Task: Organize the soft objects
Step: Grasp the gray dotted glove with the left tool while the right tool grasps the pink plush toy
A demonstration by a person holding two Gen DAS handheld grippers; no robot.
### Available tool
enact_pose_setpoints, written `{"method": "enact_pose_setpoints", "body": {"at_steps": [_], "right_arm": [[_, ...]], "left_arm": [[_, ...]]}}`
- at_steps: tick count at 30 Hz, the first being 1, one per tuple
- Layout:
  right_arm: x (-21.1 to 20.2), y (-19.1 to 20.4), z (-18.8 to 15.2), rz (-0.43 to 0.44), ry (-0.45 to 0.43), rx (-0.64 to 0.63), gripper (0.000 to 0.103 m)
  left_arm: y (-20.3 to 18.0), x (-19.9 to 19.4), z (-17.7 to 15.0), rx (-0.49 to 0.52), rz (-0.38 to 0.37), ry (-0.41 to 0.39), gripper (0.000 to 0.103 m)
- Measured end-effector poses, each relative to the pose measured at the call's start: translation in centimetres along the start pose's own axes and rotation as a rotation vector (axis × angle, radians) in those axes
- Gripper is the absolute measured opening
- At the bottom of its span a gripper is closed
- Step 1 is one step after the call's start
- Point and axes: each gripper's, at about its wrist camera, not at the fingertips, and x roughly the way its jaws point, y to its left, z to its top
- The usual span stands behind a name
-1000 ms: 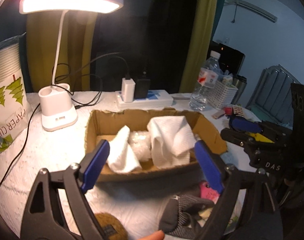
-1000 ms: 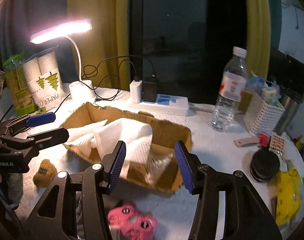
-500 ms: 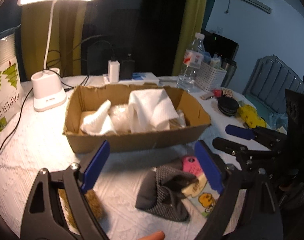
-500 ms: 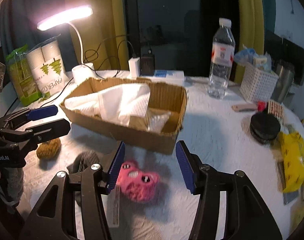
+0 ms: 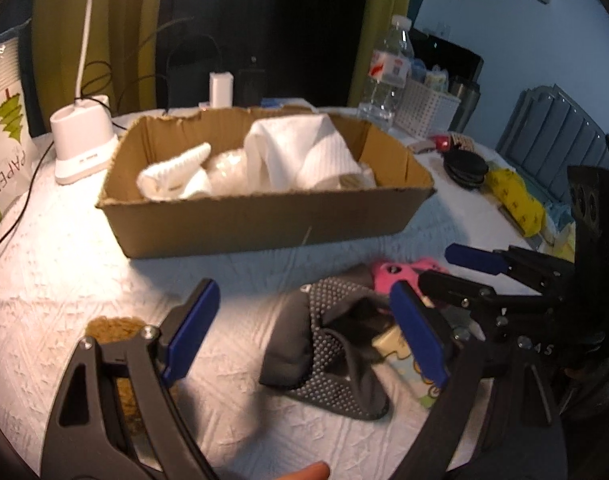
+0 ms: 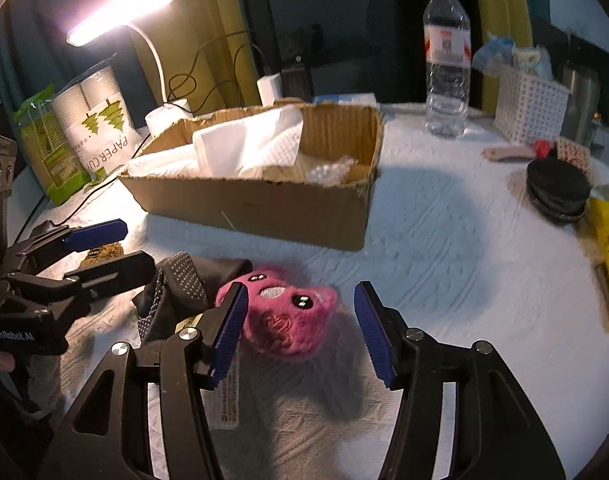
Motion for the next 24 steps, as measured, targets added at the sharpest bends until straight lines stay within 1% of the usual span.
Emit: {"method": "enact_pose_setpoints", "body": {"at_steps": [2, 3, 5, 10, 11, 12, 13, 14, 15, 16, 17, 18, 20, 24], "right_arm": [[0.5, -0.1, -0.2, 0.018, 0.014, 0.014, 0.059], [0.8, -0.1, -0.2, 0.029, 0.023, 0.020, 0.062], [1.3, -0.1, -0.4, 0.053, 0.046, 0.027, 0.065], [1.4, 0.1, -0.7, 0.086, 0.054, 0.033, 0.064], [1.3, 0.0, -0.6, 0.092, 0.052, 0.035, 0.059], [1.2, -0.1, -0.7, 0.103, 0.050, 0.034, 0.049], [1.1, 0.0, -0.6, 0.113, 0.048, 0.031, 0.047], [0.9, 0.1, -0.6, 0.108, 0.044, 0.021, 0.045], [0.8, 0.2, -0.7, 0.107, 0.040, 0.012, 0.042], [0.6, 0.4, -0.7, 0.107, 0.036, 0.003, 0.040], [0.5, 0.4, -0.8, 0.104, 0.032, -0.003, 0.039], [0.2, 0.4, -0.8, 0.096, 0.026, -0.009, 0.038], [-0.4, 0.1, -0.7, 0.081, 0.010, -0.013, 0.038], [-1.8, -0.8, -0.5, 0.059, -0.027, -0.004, 0.038]], "left_arm": [[0.0, 0.7, -0.1, 0.001, 0.006, 0.023, 0.088], [0.1, 1.1, -0.2, 0.000, 0.011, 0.036, 0.088], [0.0, 1.7, -0.4, 0.001, 0.017, 0.056, 0.088], [0.0, 2.9, -0.8, 0.005, 0.026, 0.101, 0.088], [0.0, 3.0, -0.9, 0.010, 0.034, 0.105, 0.087], [-0.1, 3.1, -1.0, 0.017, 0.034, 0.105, 0.087], [-0.3, 3.1, -1.1, 0.025, 0.026, 0.104, 0.084], [-0.5, 3.2, -1.1, 0.037, 0.019, 0.109, 0.069], [-0.6, 3.3, -1.2, 0.046, 0.013, 0.121, 0.058], [-0.8, 3.3, -1.3, 0.063, 0.016, 0.114, 0.054], [-1.0, 3.4, -1.3, 0.074, 0.003, 0.118, 0.044], [-1.2, 3.3, -1.4, 0.083, 0.005, 0.116, 0.040], [-1.4, 3.3, -1.4, 0.086, -0.004, 0.118, 0.035], [-1.8, 2.5, -1.3, 0.089, -0.010, 0.100, 0.033]]}}
